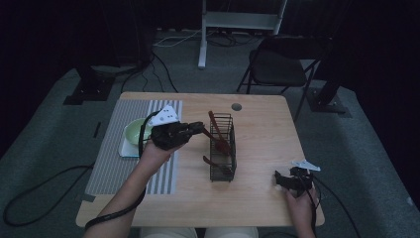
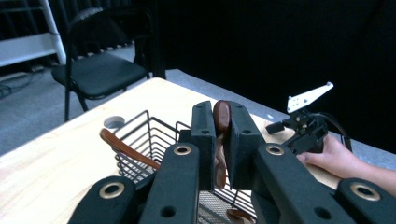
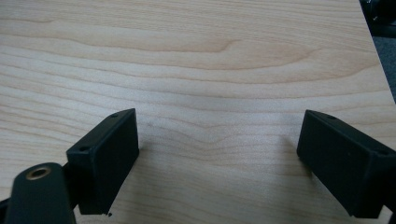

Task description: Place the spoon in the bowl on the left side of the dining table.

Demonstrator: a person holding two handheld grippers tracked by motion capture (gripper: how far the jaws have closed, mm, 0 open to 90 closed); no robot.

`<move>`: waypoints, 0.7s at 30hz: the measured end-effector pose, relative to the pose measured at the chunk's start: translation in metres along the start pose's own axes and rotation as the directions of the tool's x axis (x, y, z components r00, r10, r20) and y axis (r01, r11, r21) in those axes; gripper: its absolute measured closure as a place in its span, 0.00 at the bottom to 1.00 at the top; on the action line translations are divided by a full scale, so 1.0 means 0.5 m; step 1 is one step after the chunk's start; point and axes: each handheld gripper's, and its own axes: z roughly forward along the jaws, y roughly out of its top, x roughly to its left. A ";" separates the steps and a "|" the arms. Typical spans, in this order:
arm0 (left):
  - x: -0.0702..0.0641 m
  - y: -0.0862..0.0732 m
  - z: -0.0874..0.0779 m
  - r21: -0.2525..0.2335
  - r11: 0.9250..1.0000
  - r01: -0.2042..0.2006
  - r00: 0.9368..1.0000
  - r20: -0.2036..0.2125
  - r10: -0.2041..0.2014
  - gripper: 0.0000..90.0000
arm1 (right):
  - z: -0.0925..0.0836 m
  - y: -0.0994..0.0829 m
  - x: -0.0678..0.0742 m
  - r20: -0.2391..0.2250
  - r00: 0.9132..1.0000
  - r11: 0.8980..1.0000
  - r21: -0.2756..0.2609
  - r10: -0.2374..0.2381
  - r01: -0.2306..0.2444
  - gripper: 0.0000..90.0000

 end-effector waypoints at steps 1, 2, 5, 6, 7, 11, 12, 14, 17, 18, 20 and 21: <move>0.001 0.002 -0.006 -0.008 1.000 0.000 1.000 -0.008 0.000 0.93 | 0.000 0.000 0.000 0.000 1.000 1.000 0.000 0.000 0.000 0.13; 0.003 0.005 -0.012 -0.013 1.000 0.006 1.000 0.002 -0.006 0.93 | 0.000 0.000 0.000 0.000 1.000 1.000 0.000 0.000 0.000 0.13; 0.007 0.011 -0.029 -0.024 1.000 0.007 1.000 -0.011 -0.007 0.92 | 0.000 0.000 0.000 0.000 1.000 1.000 0.000 0.000 0.000 0.13; 0.008 0.012 -0.035 -0.030 1.000 0.003 1.000 -0.029 -0.004 0.93 | 0.000 0.000 0.000 0.000 1.000 1.000 0.000 0.000 0.000 0.13; 0.010 0.013 -0.041 -0.035 0.999 0.006 1.000 -0.028 -0.007 0.92 | 0.000 0.000 0.000 0.000 1.000 1.000 0.000 0.000 0.000 0.13; 0.017 0.015 -0.061 -0.049 0.999 0.012 0.999 -0.041 -0.014 0.92 | 0.000 0.000 0.000 0.000 1.000 1.000 0.000 0.000 0.000 0.13; 0.018 0.015 -0.065 -0.051 0.999 0.010 0.999 -0.052 -0.013 0.92 | 0.000 0.000 0.000 0.000 1.000 1.000 0.000 0.000 0.000 0.13; 0.026 0.011 -0.077 -0.061 0.998 0.023 0.998 -0.060 -0.027 0.92 | 0.000 0.000 0.000 0.000 1.000 1.000 0.000 0.000 0.000 0.13; 0.036 0.005 -0.095 -0.071 0.997 0.037 0.995 -0.088 -0.043 0.92 | 0.000 0.000 0.000 0.000 1.000 1.000 -0.001 -0.001 0.001 0.13; 0.039 0.004 -0.100 -0.068 0.997 0.040 0.995 -0.092 -0.047 0.92 | 0.000 0.000 0.000 0.000 1.000 1.000 0.000 0.000 0.000 0.13; 0.043 0.000 -0.109 -0.073 0.996 0.044 0.993 -0.110 -0.052 0.92 | 0.000 0.000 0.000 0.000 1.000 1.000 0.000 0.000 0.000 0.13; 0.043 0.000 -0.109 -0.073 0.996 0.044 0.993 -0.110 -0.052 0.92 | 0.000 0.000 0.000 0.000 1.000 1.000 0.000 0.000 0.000 0.13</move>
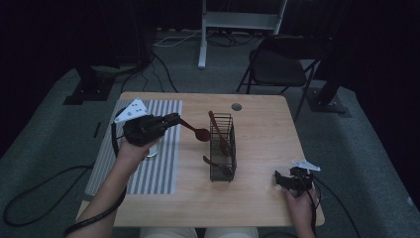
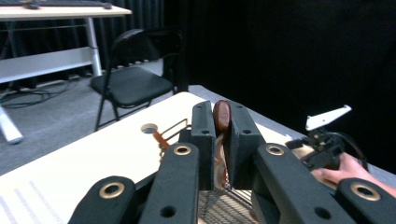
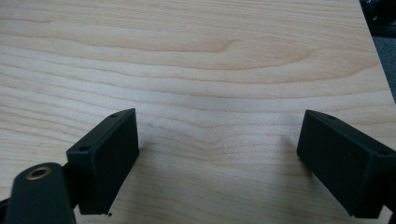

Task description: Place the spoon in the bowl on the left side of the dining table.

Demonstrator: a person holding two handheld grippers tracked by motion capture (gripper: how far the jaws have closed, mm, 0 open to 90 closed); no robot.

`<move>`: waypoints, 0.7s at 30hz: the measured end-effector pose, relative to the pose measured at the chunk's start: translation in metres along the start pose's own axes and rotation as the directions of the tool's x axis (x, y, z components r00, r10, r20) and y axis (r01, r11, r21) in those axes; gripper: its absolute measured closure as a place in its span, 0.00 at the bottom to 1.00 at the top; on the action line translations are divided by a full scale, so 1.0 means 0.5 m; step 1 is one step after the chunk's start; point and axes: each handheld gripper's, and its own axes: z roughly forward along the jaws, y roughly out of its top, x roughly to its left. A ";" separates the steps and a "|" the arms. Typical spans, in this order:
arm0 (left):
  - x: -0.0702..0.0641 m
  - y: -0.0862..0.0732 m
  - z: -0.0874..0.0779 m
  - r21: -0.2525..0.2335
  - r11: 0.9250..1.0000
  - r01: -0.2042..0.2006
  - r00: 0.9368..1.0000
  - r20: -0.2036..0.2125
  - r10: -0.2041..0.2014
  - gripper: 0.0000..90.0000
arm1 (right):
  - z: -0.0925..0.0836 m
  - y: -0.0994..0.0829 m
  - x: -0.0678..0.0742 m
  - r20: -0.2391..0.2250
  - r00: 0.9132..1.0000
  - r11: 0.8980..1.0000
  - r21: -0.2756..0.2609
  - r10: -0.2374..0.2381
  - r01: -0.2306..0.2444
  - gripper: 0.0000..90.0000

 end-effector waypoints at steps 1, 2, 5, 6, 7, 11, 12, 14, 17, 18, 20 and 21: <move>0.004 -0.001 -0.006 0.004 1.000 0.001 1.000 -0.001 -0.001 0.92 | 0.000 0.000 0.000 0.000 1.000 1.000 0.000 0.000 0.000 0.13; 0.007 -0.003 -0.010 -0.001 1.000 0.002 1.000 -0.011 -0.002 0.92 | 0.000 0.000 0.000 0.000 1.000 1.000 0.000 0.000 0.000 0.13; 0.022 -0.010 -0.032 -0.006 1.000 0.017 0.999 -0.032 -0.017 0.93 | 0.000 0.000 0.000 0.000 1.000 1.000 0.000 0.000 0.000 0.13; 0.022 -0.010 -0.032 -0.006 1.000 0.017 0.999 -0.032 -0.017 0.93 | 0.000 0.000 0.000 0.000 1.000 1.000 0.000 0.000 0.000 0.13; 0.027 -0.014 -0.041 -0.011 1.000 0.021 0.998 -0.054 -0.022 0.92 | 0.000 0.000 0.000 0.000 1.000 1.000 0.000 0.000 0.000 0.13; 0.039 -0.025 -0.058 -0.007 1.000 0.026 0.996 -0.086 -0.027 0.92 | 0.000 0.000 0.000 0.000 1.000 1.000 0.000 0.000 0.000 0.13; 0.040 -0.029 -0.061 -0.006 1.000 0.023 0.994 -0.105 -0.023 0.92 | 0.000 0.000 0.000 0.000 1.000 1.000 0.000 0.000 0.000 0.13; 0.042 -0.033 -0.065 -0.003 1.000 0.026 0.994 -0.108 -0.026 0.92 | 0.000 0.000 0.000 0.000 1.000 1.000 0.000 0.000 0.000 0.13; 0.055 -0.048 -0.082 -0.002 0.999 0.042 0.991 -0.129 -0.042 0.92 | 0.000 0.000 0.000 0.000 1.000 1.000 0.000 0.000 0.000 0.13; 0.055 -0.048 -0.082 -0.002 0.999 0.042 0.991 -0.129 -0.042 0.92 | 0.000 0.000 0.000 0.000 1.000 1.000 0.000 0.000 0.000 0.13; 0.064 -0.054 -0.091 -0.002 0.999 0.052 0.989 -0.141 -0.051 0.92 | 0.000 0.000 0.000 0.000 1.000 1.000 0.000 0.000 0.000 0.13; 0.072 -0.061 -0.100 -0.009 0.998 0.063 0.985 -0.158 -0.063 0.92 | 0.000 0.000 0.000 0.000 1.000 1.000 0.001 0.001 -0.001 0.13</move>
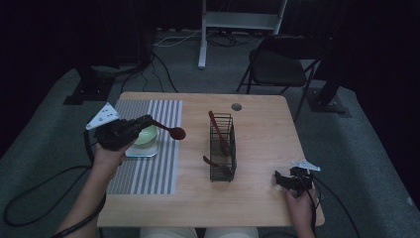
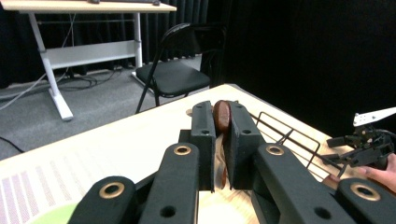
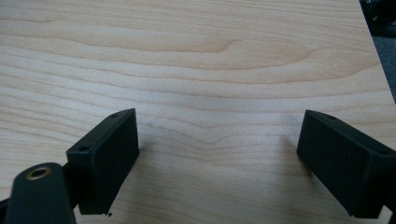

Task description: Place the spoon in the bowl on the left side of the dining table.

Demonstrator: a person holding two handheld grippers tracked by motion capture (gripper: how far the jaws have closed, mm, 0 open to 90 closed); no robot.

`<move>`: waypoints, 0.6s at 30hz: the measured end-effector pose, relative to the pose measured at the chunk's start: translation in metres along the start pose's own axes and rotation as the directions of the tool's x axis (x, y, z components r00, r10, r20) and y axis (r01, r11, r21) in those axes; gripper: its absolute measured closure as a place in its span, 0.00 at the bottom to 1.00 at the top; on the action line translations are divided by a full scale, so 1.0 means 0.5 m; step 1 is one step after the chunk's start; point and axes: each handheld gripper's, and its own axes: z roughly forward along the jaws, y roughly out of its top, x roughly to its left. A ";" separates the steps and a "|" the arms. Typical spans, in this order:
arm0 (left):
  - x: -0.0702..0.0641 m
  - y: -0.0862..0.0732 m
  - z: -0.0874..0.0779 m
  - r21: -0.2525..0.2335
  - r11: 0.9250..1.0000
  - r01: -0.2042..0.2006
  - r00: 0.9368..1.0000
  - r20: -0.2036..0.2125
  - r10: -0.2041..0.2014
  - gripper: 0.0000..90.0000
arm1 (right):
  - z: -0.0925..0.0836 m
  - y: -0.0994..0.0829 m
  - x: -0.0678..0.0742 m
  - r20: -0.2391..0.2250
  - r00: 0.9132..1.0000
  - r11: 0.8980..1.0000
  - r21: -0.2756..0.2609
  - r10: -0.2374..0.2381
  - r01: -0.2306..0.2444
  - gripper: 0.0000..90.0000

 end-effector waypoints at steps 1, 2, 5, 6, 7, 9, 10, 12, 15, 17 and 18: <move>0.000 0.000 0.000 0.000 1.000 0.000 1.000 0.000 0.000 0.92 | 0.000 0.000 0.000 0.000 1.000 1.000 0.000 0.000 0.000 0.13; 0.011 -0.005 -0.009 -0.005 1.000 0.009 1.000 -0.019 -0.009 0.93 | 0.000 0.000 0.000 0.000 1.000 1.000 0.000 0.002 -0.002 0.13; 0.025 -0.011 -0.020 -0.014 0.999 0.029 0.999 -0.037 -0.029 0.92 | 0.000 0.000 0.000 0.000 1.000 1.000 0.000 0.001 -0.001 0.13; 0.030 -0.014 -0.024 -0.017 0.999 0.036 0.998 -0.042 -0.037 0.92 | 0.000 0.000 0.000 0.000 1.000 1.000 0.000 0.000 0.000 0.13; 0.036 -0.016 -0.028 -0.015 0.999 0.042 0.998 -0.046 -0.043 0.92 | 0.000 0.000 0.000 0.000 1.000 1.000 0.000 0.000 0.000 0.13; 0.044 -0.022 -0.035 -0.013 0.999 0.046 0.997 -0.065 -0.047 0.93 | 0.000 0.000 0.000 0.000 1.000 1.000 0.000 0.000 0.000 0.13; 0.050 -0.028 -0.040 -0.011 0.999 0.046 0.994 -0.094 -0.046 0.92 | 0.000 0.000 0.000 0.000 1.000 1.000 0.000 0.000 0.000 0.13; 0.059 -0.037 -0.046 -0.012 0.998 0.055 0.992 -0.117 -0.056 0.93 | 0.000 0.000 0.000 0.001 1.000 1.000 0.000 -0.001 0.001 0.13; 0.074 -0.050 -0.056 -0.013 0.997 0.070 0.987 -0.147 -0.071 0.92 | 0.000 0.000 0.000 0.000 1.000 1.000 -0.001 0.001 -0.001 0.13; 0.080 -0.055 -0.059 -0.013 0.997 0.080 0.985 -0.151 -0.081 0.92 | 0.000 0.000 0.000 0.000 1.000 1.000 -0.001 0.001 -0.001 0.13; 0.086 -0.060 -0.061 -0.010 0.996 0.085 0.984 -0.158 -0.086 0.92 | 0.000 0.000 0.000 0.000 1.000 1.000 -0.001 0.001 -0.001 0.13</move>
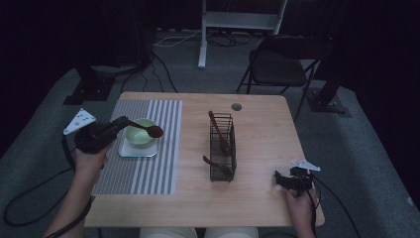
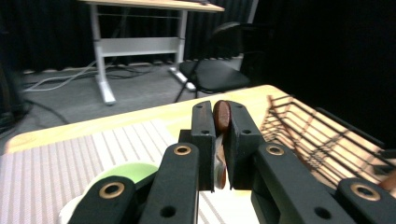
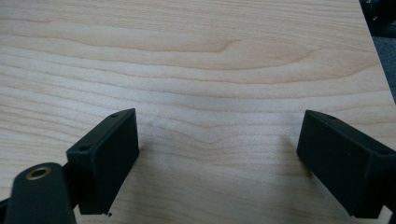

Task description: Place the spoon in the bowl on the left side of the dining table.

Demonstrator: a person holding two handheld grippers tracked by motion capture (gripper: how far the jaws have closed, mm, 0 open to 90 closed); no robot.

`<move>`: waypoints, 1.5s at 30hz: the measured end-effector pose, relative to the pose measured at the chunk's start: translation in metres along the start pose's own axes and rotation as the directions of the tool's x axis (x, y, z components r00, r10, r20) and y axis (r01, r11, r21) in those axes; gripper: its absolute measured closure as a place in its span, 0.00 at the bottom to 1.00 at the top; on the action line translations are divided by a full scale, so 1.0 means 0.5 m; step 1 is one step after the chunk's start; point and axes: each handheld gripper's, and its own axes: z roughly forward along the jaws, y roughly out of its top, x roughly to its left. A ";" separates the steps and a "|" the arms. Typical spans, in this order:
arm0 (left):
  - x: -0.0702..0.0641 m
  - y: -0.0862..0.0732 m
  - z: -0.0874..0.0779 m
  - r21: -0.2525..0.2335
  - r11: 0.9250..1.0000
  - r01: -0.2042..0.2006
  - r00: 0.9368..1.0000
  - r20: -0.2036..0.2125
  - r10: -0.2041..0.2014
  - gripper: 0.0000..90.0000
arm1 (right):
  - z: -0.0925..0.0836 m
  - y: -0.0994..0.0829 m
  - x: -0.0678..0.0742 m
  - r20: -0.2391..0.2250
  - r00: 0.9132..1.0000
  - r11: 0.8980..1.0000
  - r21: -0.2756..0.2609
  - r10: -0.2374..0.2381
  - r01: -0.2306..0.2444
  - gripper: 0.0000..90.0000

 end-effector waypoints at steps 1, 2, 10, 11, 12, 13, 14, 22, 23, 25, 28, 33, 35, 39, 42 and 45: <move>0.013 -0.011 -0.001 0.005 1.000 0.017 1.000 -0.019 -0.017 0.92 | 0.000 0.000 0.000 0.000 1.000 1.000 0.001 -0.001 0.001 0.13; 0.020 -0.017 -0.002 0.001 1.000 0.023 0.999 -0.036 -0.023 0.92 | 0.000 0.000 0.000 0.000 1.000 1.000 0.001 -0.001 0.001 0.13; 0.066 -0.059 -0.004 -0.014 0.996 0.092 0.990 -0.109 -0.093 0.93 | 0.000 0.000 0.000 0.000 1.000 1.000 0.001 -0.002 0.002 0.13; 0.070 -0.066 -0.004 -0.018 0.995 0.098 0.988 -0.122 -0.100 0.92 | 0.000 0.000 0.000 0.000 1.000 1.000 0.001 -0.002 0.002 0.13; 0.070 -0.070 -0.004 -0.028 0.996 0.089 0.986 -0.139 -0.092 0.93 | 0.000 0.000 0.000 0.000 1.000 1.000 0.001 -0.002 0.002 0.13; 0.071 -0.074 -0.004 -0.028 0.997 0.078 0.986 -0.146 -0.081 0.93 | 0.000 0.000 0.000 0.000 1.000 1.000 0.001 -0.002 0.002 0.13; 0.073 -0.077 -0.004 -0.030 0.996 0.085 0.984 -0.155 -0.089 0.93 | 0.000 0.000 0.000 0.000 1.000 1.000 0.001 -0.001 0.001 0.13; 0.086 -0.109 0.009 -0.033 0.988 0.148 0.968 -0.200 -0.151 0.93 | 0.000 0.000 0.000 0.000 1.000 1.000 0.001 -0.002 0.002 0.13; 0.086 -0.120 0.014 -0.034 0.987 0.159 0.966 -0.203 -0.163 0.93 | 0.000 0.000 0.000 0.000 1.000 1.000 0.001 -0.001 0.001 0.13; 0.086 -0.131 0.020 -0.028 0.985 0.170 0.964 -0.201 -0.172 0.92 | 0.000 0.000 0.000 0.000 1.000 1.000 0.001 -0.001 0.001 0.13; 0.085 -0.152 0.036 -0.024 0.980 0.196 0.958 -0.208 -0.196 0.92 | 0.000 0.000 0.000 0.000 1.000 1.000 0.001 -0.001 0.001 0.13; 0.088 -0.172 0.045 -0.023 0.973 0.229 0.951 -0.210 -0.229 0.92 | 0.000 0.000 0.000 0.000 1.000 1.000 0.001 -0.002 0.002 0.13; 0.090 -0.181 0.049 -0.020 0.969 0.244 0.945 -0.220 -0.243 0.92 | -0.001 -0.001 0.000 0.000 1.000 1.000 0.001 -0.003 0.003 0.13; 0.096 -0.197 0.053 -0.010 0.960 0.280 0.937 -0.213 -0.276 0.92 | -0.001 -0.001 0.000 0.000 1.000 1.000 0.001 -0.002 0.002 0.13; 0.097 -0.203 0.054 -0.011 0.954 0.299 0.932 -0.212 -0.294 0.92 | -0.001 -0.001 0.000 0.000 1.000 1.000 0.001 -0.002 0.002 0.13; 0.099 -0.213 0.054 -0.008 0.949 0.316 0.925 -0.219 -0.310 0.92 | -0.001 -0.001 0.000 -0.001 1.000 1.000 0.001 -0.002 0.002 0.13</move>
